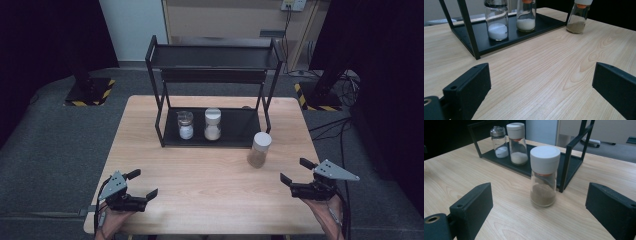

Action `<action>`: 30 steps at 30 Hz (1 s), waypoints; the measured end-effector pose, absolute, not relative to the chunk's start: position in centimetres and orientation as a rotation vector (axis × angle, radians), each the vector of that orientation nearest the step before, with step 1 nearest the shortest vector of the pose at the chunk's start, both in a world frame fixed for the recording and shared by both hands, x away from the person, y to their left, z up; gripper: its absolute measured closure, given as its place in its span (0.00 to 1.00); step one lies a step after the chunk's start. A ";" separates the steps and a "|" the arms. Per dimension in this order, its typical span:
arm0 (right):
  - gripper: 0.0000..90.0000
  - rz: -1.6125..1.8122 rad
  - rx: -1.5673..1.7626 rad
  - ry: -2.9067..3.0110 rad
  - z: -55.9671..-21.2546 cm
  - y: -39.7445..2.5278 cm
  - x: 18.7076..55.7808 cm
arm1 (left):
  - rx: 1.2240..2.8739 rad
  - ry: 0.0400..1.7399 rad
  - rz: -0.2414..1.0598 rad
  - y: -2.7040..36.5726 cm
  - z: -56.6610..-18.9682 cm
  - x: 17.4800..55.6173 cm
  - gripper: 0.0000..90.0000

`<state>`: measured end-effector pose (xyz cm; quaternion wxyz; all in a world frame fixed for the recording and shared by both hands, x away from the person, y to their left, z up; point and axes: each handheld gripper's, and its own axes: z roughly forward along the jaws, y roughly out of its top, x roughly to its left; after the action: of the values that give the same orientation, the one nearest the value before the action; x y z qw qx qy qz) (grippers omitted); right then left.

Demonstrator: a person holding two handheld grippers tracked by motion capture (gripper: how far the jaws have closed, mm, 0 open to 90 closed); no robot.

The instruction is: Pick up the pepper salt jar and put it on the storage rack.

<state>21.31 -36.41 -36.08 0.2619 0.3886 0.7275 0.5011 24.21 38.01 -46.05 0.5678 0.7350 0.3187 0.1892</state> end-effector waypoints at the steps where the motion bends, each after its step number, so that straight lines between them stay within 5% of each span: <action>1: 0.08 1.358 1.053 1.971 -36.0 -36.3 21.5 | 1.727 0.748 0.444 38.0 -46.0 24.2 0.01; 30: 0.09 1.341 1.033 2.028 -35.8 -33.8 26.8 | 1.730 0.749 0.446 38.0 -46.0 24.2 0.01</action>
<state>26.80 -33.82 -35.77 0.2472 0.3788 0.7439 0.4920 24.20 37.97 -46.03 0.5665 0.7358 0.3187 0.1897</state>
